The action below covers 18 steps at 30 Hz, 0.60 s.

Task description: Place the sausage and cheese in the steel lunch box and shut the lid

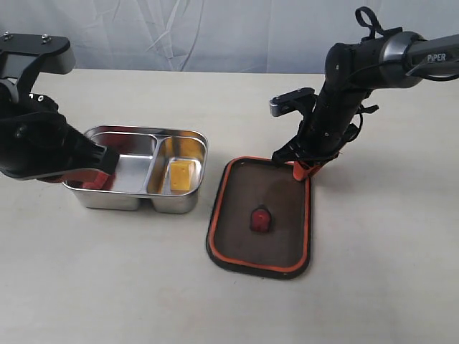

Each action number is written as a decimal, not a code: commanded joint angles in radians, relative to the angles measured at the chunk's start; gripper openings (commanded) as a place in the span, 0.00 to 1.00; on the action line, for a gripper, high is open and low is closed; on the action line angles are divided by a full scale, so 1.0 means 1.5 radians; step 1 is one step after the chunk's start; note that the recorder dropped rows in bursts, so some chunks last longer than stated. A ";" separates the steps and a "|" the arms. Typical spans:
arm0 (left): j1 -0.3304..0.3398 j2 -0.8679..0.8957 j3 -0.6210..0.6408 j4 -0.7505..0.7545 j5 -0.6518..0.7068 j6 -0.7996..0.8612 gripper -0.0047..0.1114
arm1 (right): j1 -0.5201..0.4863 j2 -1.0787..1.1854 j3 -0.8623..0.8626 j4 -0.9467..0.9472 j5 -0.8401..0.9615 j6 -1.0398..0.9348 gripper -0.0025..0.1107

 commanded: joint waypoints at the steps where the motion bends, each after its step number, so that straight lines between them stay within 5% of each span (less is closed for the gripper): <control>1: 0.003 -0.006 0.000 0.002 -0.003 -0.004 0.04 | -0.001 0.005 -0.003 -0.003 -0.002 -0.004 0.01; 13: 0.003 -0.007 0.000 -0.001 -0.021 -0.004 0.05 | -0.003 -0.028 -0.003 -0.003 0.021 0.013 0.01; 18: 0.003 -0.022 0.000 -0.019 -0.052 -0.004 0.20 | -0.022 -0.080 -0.003 -0.001 0.017 0.056 0.01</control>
